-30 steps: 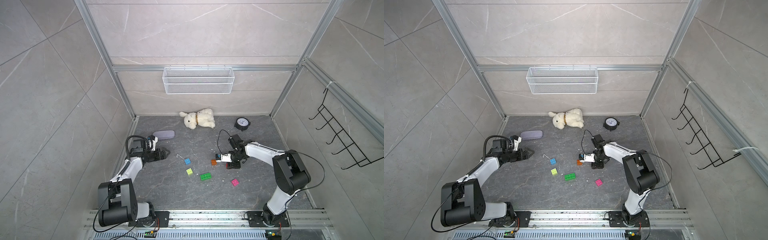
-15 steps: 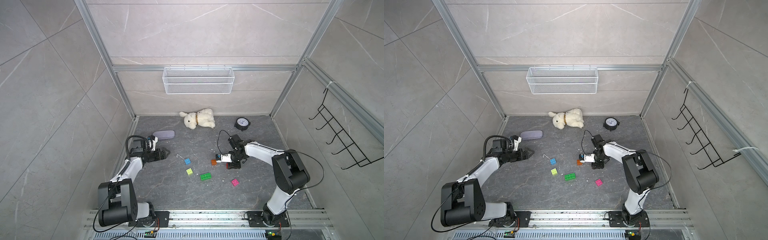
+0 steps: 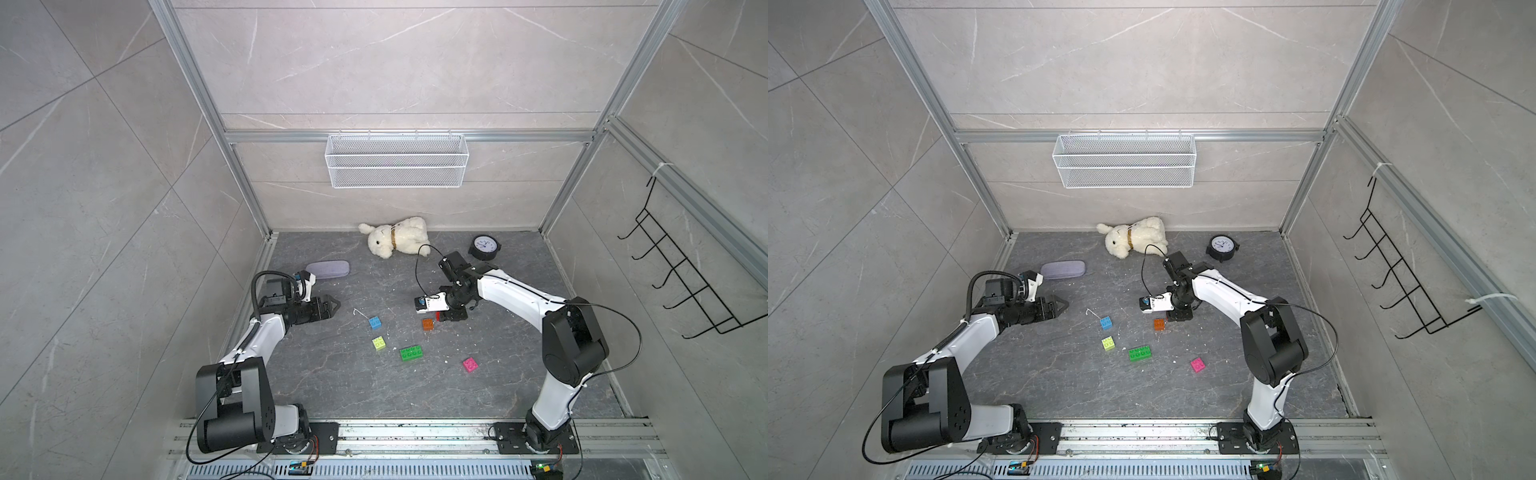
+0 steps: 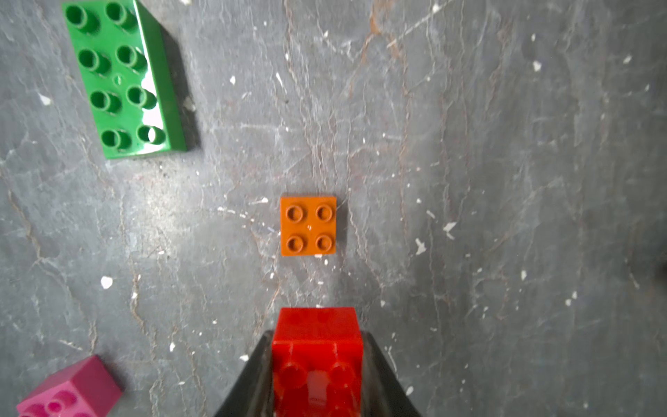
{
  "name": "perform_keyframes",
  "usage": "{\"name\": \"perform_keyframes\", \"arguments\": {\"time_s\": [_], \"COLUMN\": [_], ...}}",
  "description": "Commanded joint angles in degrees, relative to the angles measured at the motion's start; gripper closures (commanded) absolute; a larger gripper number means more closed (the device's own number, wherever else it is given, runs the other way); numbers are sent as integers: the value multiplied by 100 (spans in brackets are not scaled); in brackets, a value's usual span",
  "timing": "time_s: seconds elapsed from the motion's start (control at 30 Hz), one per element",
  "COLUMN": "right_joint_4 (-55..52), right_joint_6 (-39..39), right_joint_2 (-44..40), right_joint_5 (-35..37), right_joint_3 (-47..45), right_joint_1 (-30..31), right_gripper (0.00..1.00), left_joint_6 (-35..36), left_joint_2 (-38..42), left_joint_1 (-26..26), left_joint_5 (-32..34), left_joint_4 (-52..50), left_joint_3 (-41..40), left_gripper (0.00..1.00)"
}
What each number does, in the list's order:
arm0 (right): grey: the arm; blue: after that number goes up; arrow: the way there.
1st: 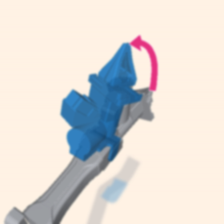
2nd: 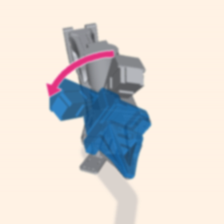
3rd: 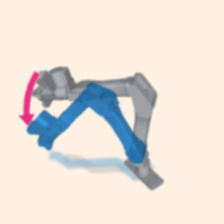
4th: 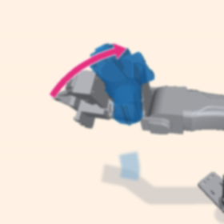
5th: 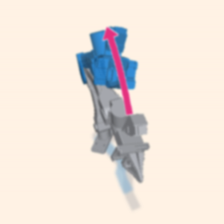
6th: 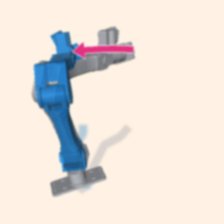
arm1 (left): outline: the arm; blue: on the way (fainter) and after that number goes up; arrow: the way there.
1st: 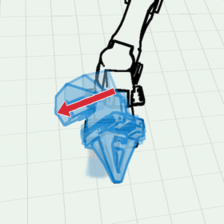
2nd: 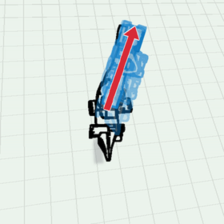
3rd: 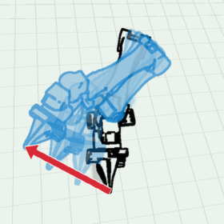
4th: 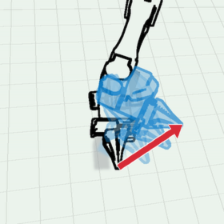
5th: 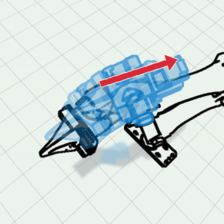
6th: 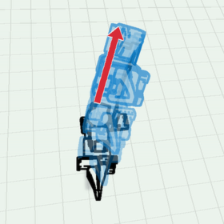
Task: Assemble the letter y with lego
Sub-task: Pick up the lego brick from the center of the board, then assemble the lego brick with the lego brick.
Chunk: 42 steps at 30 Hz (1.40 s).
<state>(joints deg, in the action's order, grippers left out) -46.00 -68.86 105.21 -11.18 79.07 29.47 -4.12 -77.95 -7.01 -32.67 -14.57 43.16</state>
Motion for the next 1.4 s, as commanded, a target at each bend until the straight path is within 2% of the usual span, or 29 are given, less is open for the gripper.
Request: {"name": "perform_keyframes", "arguments": {"time_s": [0.0,0.17,0.47,1.17,1.37], "right_joint_4": [-296,-293,-236,-351,-552], "right_joint_6": [-98,-7,87,283,10], "right_joint_2": [260,545,733,1027,993], "right_joint_5": [-48,-51,-9,255,331], "right_joint_3": [190,324,407,288,161], "right_joint_1": [126,251,255,279,287], "right_gripper": [74,75,75,77,78], "left_joint_6": [140,127,25,36,52], "left_joint_2": [17,6,-14,-14,-16], "left_joint_1": [14,14,9,10,11], "left_joint_5": [-75,-202,-1153,-1019,-1018], "left_joint_4": [33,42,207,202,208], "left_joint_3": [62,68,0,-9,-19], "left_gripper": [9,9,9,9,9]}}
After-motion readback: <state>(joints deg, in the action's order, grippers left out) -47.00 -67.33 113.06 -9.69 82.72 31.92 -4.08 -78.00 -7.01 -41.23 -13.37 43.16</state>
